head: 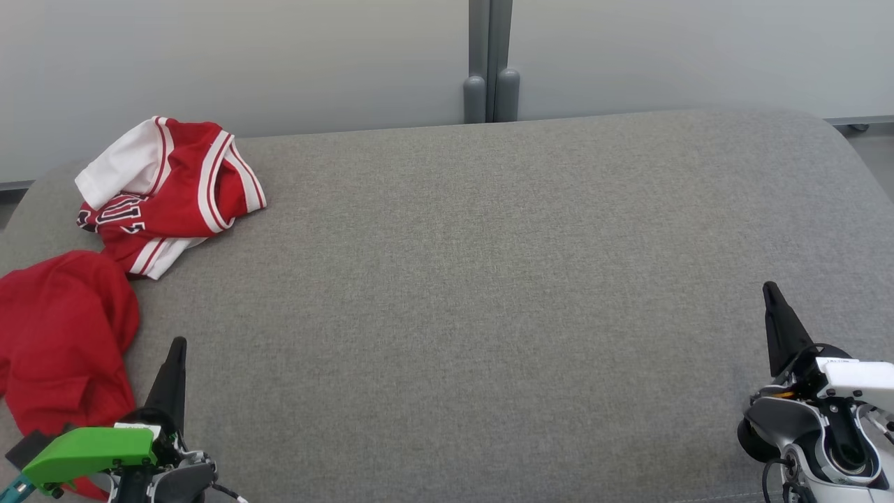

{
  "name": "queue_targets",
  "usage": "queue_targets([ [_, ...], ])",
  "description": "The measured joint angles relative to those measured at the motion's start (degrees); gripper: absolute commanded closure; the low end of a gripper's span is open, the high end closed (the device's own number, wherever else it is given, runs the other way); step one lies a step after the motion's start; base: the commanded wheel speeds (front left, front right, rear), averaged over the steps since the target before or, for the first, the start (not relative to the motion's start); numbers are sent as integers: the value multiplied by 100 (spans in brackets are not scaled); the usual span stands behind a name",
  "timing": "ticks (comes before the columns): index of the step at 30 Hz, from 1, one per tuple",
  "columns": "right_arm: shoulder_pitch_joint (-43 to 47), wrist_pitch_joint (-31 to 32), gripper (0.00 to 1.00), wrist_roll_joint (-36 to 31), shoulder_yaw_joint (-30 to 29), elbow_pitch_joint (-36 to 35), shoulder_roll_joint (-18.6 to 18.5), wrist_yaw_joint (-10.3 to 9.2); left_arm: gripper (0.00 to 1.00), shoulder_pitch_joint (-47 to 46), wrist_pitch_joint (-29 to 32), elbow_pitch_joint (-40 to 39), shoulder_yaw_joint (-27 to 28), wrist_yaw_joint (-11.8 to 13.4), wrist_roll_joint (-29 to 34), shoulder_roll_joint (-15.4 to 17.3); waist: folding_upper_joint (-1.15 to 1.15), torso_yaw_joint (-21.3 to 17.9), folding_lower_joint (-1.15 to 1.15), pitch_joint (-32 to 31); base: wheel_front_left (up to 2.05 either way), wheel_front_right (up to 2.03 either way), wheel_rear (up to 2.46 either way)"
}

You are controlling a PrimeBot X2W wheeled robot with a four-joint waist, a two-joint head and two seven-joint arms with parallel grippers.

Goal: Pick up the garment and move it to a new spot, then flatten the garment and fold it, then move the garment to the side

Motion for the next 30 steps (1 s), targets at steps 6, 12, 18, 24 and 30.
queue_targets([
  [6, 112, -1, 0, 4, 14, 154, 71, -7, 0, 100, -1, 168, -44, 9, 7, -37, 0, 0, 0, -1, 0, 0, 0],
  [12, 340, -41, 0, 0, 46, 319, 174, -9, 0, 289, -40, 332, -99, 9, 27, -142, 0, -2, 0, -1, 0, 0, 0],
  [18, 339, -179, 0, -325, 114, 267, 168, -9, 0, 287, -169, 259, -245, 9, 222, -142, 0, -5, 0, -4, 0, 0, 0],
  [24, 338, -289, 0, -783, 145, 113, 97, -13, 0, 263, -297, 185, -352, 20, 704, -107, 0, -12, 0, -7, 0, 0, 0],
  [30, 336, -386, 0, -1393, 164, -101, 34, -58, 0, 203, -405, 10, -433, 133, 1295, -42, 0, -15, 0, -6, 0, 0, 0],
])
